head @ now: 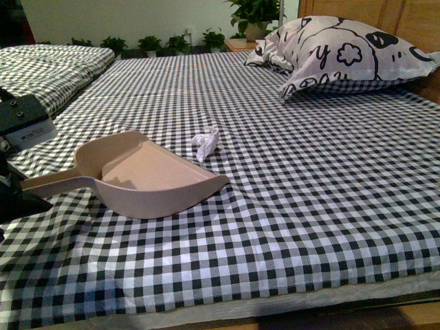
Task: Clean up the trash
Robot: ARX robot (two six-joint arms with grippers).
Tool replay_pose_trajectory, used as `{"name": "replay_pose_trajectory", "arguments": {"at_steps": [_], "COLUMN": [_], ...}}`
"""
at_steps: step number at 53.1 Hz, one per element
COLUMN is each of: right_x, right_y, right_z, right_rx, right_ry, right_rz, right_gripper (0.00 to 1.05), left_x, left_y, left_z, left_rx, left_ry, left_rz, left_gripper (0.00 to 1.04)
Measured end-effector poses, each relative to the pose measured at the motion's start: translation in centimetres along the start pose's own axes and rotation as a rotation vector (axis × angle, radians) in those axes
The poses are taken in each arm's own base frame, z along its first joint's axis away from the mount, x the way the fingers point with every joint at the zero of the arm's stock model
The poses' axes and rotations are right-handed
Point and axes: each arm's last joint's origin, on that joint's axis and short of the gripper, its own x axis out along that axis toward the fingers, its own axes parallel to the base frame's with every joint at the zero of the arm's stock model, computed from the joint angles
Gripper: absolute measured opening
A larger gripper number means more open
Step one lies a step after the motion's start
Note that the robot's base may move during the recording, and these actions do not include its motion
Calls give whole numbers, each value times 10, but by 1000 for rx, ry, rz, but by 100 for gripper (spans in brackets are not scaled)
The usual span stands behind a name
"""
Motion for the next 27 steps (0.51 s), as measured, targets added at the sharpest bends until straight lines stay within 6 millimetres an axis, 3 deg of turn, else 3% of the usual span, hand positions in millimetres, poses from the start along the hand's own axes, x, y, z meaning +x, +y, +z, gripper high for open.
{"name": "replay_pose_trajectory", "arguments": {"at_steps": [3,14,22,27], "right_x": [10,75,132,189], "right_y": [4,18,34,55], "right_z": [-1,5,18,26], "right_rx": [-24,-36,-55,-71], "right_ry": [66,159,156,181], "right_rz": [20,87,95,113], "right_gripper": [19,19,19,19], "left_x": [0,0,0,0], "left_y": [0,0,0,0], "left_z": [0,0,0,0], "left_rx": [1,1,1,1], "left_ry": [0,-1,-1,-1], "left_rz": [0,1,1,1], "left_gripper": [27,27,27,27]}}
